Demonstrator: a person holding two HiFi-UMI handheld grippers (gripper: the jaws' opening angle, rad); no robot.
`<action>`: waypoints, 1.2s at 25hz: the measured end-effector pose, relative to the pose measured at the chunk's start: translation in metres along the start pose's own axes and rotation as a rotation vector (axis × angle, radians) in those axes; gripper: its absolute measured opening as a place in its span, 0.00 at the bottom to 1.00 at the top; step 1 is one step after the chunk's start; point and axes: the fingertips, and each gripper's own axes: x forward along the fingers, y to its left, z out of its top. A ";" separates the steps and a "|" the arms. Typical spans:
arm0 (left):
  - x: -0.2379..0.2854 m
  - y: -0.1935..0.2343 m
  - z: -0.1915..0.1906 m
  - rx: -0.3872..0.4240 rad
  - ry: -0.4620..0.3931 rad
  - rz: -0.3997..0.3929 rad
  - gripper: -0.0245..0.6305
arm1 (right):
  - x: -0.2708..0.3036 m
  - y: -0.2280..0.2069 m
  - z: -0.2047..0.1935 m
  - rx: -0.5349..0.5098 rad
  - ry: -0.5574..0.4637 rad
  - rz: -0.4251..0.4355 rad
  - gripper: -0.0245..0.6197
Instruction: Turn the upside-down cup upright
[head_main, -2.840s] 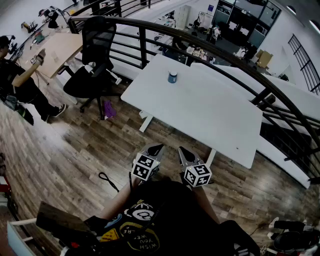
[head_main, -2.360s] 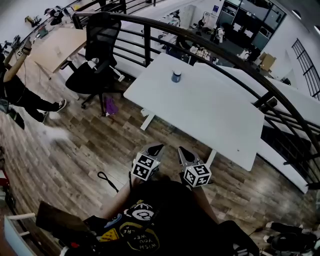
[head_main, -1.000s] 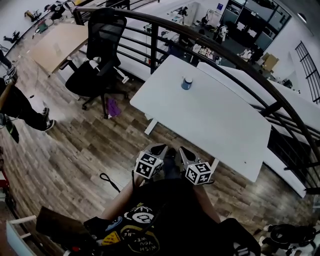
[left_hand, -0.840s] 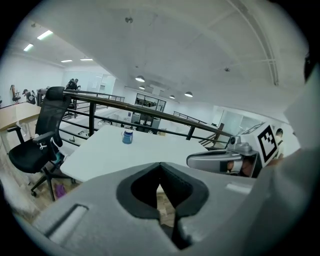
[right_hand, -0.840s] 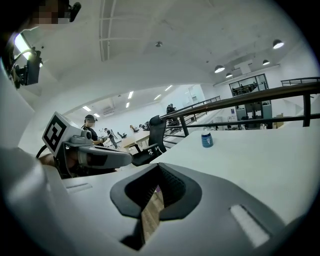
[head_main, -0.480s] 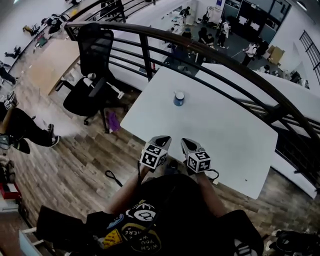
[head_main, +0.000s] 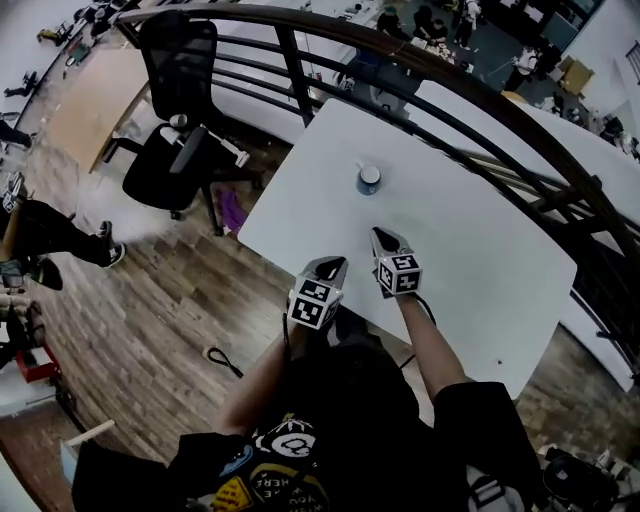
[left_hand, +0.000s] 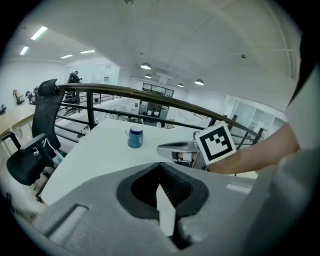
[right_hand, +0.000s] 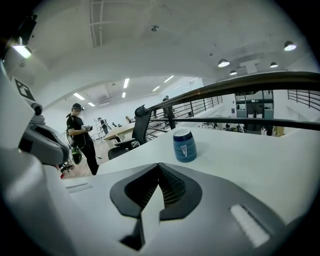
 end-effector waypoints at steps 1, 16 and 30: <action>0.007 0.017 0.007 0.002 -0.012 0.023 0.04 | 0.019 -0.012 0.007 -0.009 0.002 -0.011 0.05; 0.063 0.119 0.025 -0.140 -0.022 0.066 0.04 | 0.188 -0.081 0.039 -0.175 0.084 -0.101 0.70; 0.091 0.090 0.125 0.203 0.066 -0.089 0.54 | 0.112 0.015 0.070 -0.572 0.168 0.066 0.65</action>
